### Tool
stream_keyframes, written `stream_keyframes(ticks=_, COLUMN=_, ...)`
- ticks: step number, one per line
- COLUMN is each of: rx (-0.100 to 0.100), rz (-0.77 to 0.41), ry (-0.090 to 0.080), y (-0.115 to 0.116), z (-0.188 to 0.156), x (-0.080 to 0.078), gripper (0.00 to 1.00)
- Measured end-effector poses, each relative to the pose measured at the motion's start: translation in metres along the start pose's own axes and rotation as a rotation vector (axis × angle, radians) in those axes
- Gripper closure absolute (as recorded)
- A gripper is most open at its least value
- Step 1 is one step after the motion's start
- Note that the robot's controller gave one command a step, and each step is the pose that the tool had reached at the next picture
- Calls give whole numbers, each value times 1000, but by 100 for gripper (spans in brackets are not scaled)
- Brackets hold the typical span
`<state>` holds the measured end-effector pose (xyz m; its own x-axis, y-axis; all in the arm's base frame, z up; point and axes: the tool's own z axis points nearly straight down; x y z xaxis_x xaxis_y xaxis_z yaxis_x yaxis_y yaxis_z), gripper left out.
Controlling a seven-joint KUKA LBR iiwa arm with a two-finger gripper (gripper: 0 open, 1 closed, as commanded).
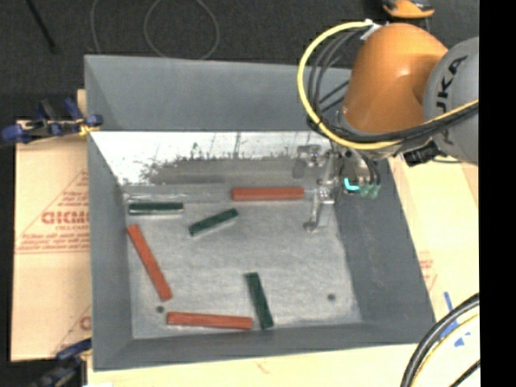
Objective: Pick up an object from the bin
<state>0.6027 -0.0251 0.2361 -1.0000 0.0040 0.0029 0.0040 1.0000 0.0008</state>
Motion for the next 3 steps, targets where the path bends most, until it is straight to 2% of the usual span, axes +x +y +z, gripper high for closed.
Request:
stream_keyframes(ticks=1, rx=-1, rz=-80, ry=1, y=80, z=62, x=29, gripper=0)
stream_keyframes(ticks=2, rx=-4, rz=-45, ry=-8, y=155, z=96, x=-15, gripper=0)
stream_keyframes(ticks=3, rx=2, rz=-181, ry=-6, y=166, z=169, x=-45, gripper=0)
